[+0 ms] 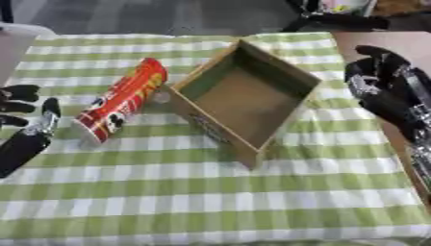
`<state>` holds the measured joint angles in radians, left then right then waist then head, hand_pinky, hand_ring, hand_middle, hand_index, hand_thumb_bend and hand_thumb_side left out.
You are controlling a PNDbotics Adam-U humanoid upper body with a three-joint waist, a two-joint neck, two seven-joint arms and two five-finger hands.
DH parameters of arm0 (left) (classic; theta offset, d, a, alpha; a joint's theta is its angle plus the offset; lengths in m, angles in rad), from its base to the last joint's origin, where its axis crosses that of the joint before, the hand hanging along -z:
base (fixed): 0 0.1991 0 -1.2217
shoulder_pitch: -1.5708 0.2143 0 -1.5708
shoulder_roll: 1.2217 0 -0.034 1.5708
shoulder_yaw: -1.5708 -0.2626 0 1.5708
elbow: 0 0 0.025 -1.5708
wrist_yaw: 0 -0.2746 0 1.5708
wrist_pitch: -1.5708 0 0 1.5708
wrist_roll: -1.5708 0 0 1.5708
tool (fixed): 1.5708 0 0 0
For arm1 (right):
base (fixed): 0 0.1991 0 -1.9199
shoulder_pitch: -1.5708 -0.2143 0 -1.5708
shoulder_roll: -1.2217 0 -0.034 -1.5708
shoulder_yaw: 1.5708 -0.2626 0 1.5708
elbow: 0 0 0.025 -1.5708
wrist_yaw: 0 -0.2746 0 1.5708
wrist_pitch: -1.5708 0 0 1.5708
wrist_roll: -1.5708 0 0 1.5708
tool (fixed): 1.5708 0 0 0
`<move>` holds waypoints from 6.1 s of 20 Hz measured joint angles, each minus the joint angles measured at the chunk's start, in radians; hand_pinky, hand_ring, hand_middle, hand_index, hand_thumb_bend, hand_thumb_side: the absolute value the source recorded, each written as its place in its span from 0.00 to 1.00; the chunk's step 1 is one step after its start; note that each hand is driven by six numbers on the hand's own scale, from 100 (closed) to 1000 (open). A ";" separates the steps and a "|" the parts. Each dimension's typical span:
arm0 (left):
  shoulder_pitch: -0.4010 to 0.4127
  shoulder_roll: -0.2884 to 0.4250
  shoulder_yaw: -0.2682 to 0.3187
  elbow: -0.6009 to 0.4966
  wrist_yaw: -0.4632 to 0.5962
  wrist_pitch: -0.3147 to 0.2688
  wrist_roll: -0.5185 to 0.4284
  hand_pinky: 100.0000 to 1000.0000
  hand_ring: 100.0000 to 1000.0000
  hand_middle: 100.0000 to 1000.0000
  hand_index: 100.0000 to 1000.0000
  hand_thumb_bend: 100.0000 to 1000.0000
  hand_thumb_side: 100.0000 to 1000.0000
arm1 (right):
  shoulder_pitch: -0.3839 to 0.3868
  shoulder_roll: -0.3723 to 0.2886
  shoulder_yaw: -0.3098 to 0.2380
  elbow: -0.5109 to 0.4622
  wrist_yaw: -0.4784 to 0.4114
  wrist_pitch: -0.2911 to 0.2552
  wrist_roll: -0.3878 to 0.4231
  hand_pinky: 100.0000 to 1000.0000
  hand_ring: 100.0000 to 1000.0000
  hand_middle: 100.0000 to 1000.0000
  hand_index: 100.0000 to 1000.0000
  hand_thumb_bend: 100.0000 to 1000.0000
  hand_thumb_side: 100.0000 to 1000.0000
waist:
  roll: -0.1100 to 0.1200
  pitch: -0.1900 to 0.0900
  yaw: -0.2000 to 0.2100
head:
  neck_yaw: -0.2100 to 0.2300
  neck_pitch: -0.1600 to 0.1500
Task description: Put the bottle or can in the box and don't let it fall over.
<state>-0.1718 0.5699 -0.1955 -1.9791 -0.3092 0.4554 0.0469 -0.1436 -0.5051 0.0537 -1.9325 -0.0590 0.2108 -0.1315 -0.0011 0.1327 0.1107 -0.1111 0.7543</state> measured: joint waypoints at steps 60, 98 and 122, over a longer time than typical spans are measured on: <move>-0.153 -0.017 -0.092 0.095 -0.098 0.229 -0.264 0.74 0.81 0.72 0.83 0.36 0.50 | -0.008 0.000 0.010 0.006 0.000 -0.002 0.020 0.72 0.75 0.63 0.86 0.06 0.32 | 0.000 0.001 -0.011 | 0.022 -0.025; -0.225 -0.044 -0.096 0.235 -0.236 0.228 -0.217 0.76 0.82 0.74 0.83 0.40 0.44 | -0.034 0.008 0.015 0.005 0.009 -0.002 0.031 0.73 0.75 0.63 0.86 0.07 0.32 | -0.020 0.080 -0.022 | 0.040 -0.071; -0.257 -0.069 -0.097 0.318 -0.220 0.214 -0.183 0.72 0.78 0.73 0.80 0.40 0.42 | -0.042 0.009 0.015 0.005 0.009 -0.001 0.037 0.73 0.76 0.63 0.86 0.07 0.31 | -0.020 0.089 -0.029 | 0.048 -0.080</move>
<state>-0.4283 0.5006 -0.2925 -1.6616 -0.5288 0.6690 -0.1359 -0.1859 -0.4962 0.0691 -1.9271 -0.0496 0.2097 -0.0949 -0.0207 0.2218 0.0822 -0.0630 0.6739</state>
